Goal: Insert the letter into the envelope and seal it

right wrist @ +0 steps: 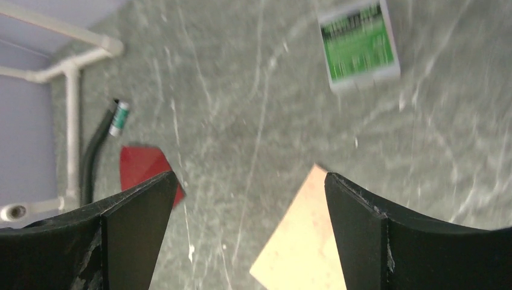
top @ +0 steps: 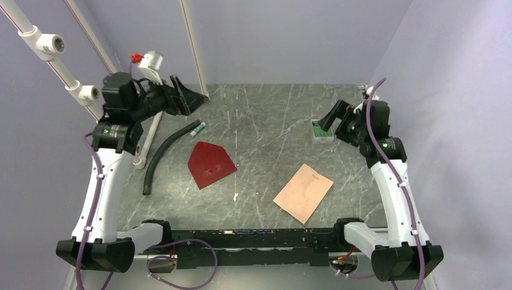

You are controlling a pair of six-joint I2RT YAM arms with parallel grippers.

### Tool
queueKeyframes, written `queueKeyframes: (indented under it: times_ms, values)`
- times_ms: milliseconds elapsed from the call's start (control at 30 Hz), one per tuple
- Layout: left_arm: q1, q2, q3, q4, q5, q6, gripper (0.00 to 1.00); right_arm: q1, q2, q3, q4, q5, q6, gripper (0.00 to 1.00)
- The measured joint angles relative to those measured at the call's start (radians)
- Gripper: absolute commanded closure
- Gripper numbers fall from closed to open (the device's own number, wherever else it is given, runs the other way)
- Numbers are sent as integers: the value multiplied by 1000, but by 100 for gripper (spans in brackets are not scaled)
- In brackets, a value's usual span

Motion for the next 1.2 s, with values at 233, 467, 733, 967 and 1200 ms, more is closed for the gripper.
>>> queueKeyframes:
  times_ms: [233, 467, 733, 967, 1200]
  values:
    - [-177, 37, -272, 182, 71, -189, 7, 0, -23, -195, -126, -26, 52, 11]
    - [-440, 227, -317, 191, -2, -210, 10, 0, -23, -344, -233, 56, 112, 16]
    - [-562, 432, -327, 206, -33, -192, 21, 0, -48, -579, -204, 94, 198, 19]
    - [-581, 535, -305, 201, -31, -179, 23, 0, -31, -679, -61, 94, 259, 30]
    - [-581, 560, -250, 181, -50, -158, 23, 0, 1, -743, 79, 73, 287, 44]
